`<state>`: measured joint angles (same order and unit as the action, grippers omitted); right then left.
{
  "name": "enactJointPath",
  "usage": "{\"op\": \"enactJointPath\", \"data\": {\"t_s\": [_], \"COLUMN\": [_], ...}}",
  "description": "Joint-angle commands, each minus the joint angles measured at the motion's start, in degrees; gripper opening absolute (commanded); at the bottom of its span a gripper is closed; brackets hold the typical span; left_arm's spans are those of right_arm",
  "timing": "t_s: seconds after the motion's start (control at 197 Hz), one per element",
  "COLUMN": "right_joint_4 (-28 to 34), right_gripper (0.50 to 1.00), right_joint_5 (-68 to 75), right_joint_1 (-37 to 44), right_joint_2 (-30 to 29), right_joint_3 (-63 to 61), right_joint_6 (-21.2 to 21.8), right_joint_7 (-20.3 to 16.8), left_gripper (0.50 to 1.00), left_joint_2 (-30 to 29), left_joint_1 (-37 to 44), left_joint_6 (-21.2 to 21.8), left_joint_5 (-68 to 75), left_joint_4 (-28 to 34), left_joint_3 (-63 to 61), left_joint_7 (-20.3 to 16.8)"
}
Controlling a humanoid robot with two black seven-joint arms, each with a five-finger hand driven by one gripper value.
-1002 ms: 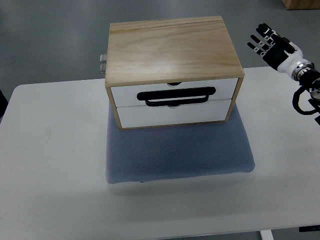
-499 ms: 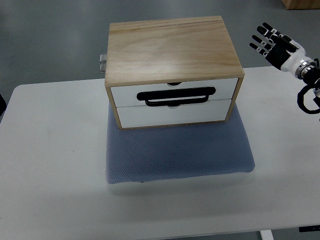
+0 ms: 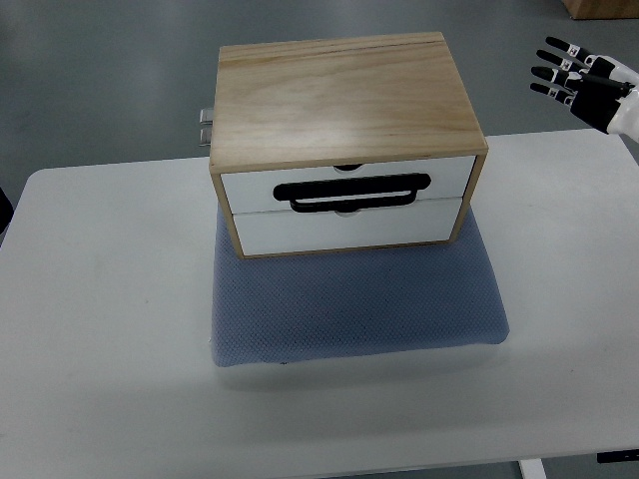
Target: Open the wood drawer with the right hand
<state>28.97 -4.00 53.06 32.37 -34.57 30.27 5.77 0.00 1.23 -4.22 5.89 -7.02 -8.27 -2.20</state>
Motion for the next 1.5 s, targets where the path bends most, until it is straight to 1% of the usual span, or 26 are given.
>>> {"op": "enactJointPath", "data": {"t_s": [0.0, 0.056, 0.066, 0.117, 0.173, 0.254, 0.28, 0.351, 0.417, 0.483, 0.539, 0.544, 0.677, 0.946, 1.048, 1.185, 1.399, 1.496], "right_joint_4": [2.4, 3.5, 3.5, 4.7, 7.1, 10.2, 11.5, 14.7, 16.9, 18.1, 18.1, 19.2, 21.5, 34.0, 36.9, 40.6, 47.0, 49.8], "right_gripper": [0.944, 0.944, 0.944, 0.944, 0.944, 0.944, 0.944, 0.944, 0.944, 0.944, 0.944, 0.944, 0.944, 0.946, 0.944, 0.944, 0.944, 0.944], "right_joint_5": [-0.5, -0.4, -0.4, -0.4, -0.2, -0.1, -0.1, -0.1, -0.1, -0.1, -0.1, -0.3, -1.0, -6.2, -6.5, -8.1, -14.7, -16.0], "right_joint_1": [0.1, 0.7, 0.7, 1.4, 4.0, 7.4, 8.8, 12.1, 15.0, 17.2, 17.2, 18.7, 20.5, 27.0, 28.6, 28.9, 28.9, 29.1], "right_joint_2": [3.1, 5.6, 5.6, 8.2, 10.3, 12.5, 13.9, 16.5, 18.1, 19.3, 19.3, 19.7, 20.7, 21.2, 20.5, 17.4, 13.8, 13.3], "right_joint_3": [4.3, 9.0, 9.0, 13.6, 19.5, 26.8, 29.6, 34.6, 37.8, 40.2, 40.2, 41.2, 41.5, 40.8, 40.8, 40.7, 40.7, 40.7], "right_joint_6": [0.8, 0.8, 0.8, 0.8, 0.8, 0.8, 1.0, 2.1, 4.3, 4.7, 4.7, 4.7, 4.7, 4.7, 4.7, 4.7, 4.7, 4.7], "right_joint_7": [3.0, 5.5, 5.5, 8.1, 11.1, 14.4, 15.9, 18.6, 19.8, 20.2, 20.2, 20.2, 20.1, 19.7, 19.5, 17.7, 17.6, 17.6], "left_gripper": [1.0, 1.0, 1.0, 1.0, 1.0, 1.0, 1.0, 1.0, 1.0, 1.0, 1.0, 1.0, 1.0, 1.0, 1.0, 1.0, 1.0, 1.0], "left_joint_2": [0.0, 0.0, 0.0, 0.0, 0.0, 0.0, 0.0, 0.0, 0.0, 0.0, 0.0, 0.0, 0.0, 0.0, 0.0, 0.0, 0.0, 0.0], "left_joint_1": [0.0, 0.0, 0.0, 0.0, 0.0, 0.0, 0.0, 0.0, 0.0, 0.0, 0.0, 0.0, 0.0, 0.0, 0.0, 0.0, 0.0, 0.0], "left_joint_6": [0.0, 0.0, 0.0, 0.0, 0.0, 0.0, 0.0, 0.0, 0.0, 0.0, 0.0, 0.0, 0.0, 0.0, 0.0, 0.0, 0.0, 0.0], "left_joint_5": [0.0, 0.0, 0.0, 0.0, 0.0, 0.0, 0.0, 0.0, 0.0, 0.0, 0.0, 0.0, 0.0, 0.0, 0.0, 0.0, 0.0, 0.0], "left_joint_4": [0.0, 0.0, 0.0, 0.0, 0.0, 0.0, 0.0, 0.0, 0.0, 0.0, 0.0, 0.0, 0.0, 0.0, 0.0, 0.0, 0.0, 0.0], "left_joint_3": [0.0, 0.0, 0.0, 0.0, 0.0, 0.0, 0.0, 0.0, 0.0, 0.0, 0.0, 0.0, 0.0, 0.0, 0.0, 0.0, 0.0, 0.0], "left_joint_7": [0.0, 0.0, 0.0, 0.0, 0.0, 0.0, 0.0, 0.0, 0.0, 0.0, 0.0, 0.0, 0.0, 0.0, 0.0, 0.0, 0.0, 0.0]}}
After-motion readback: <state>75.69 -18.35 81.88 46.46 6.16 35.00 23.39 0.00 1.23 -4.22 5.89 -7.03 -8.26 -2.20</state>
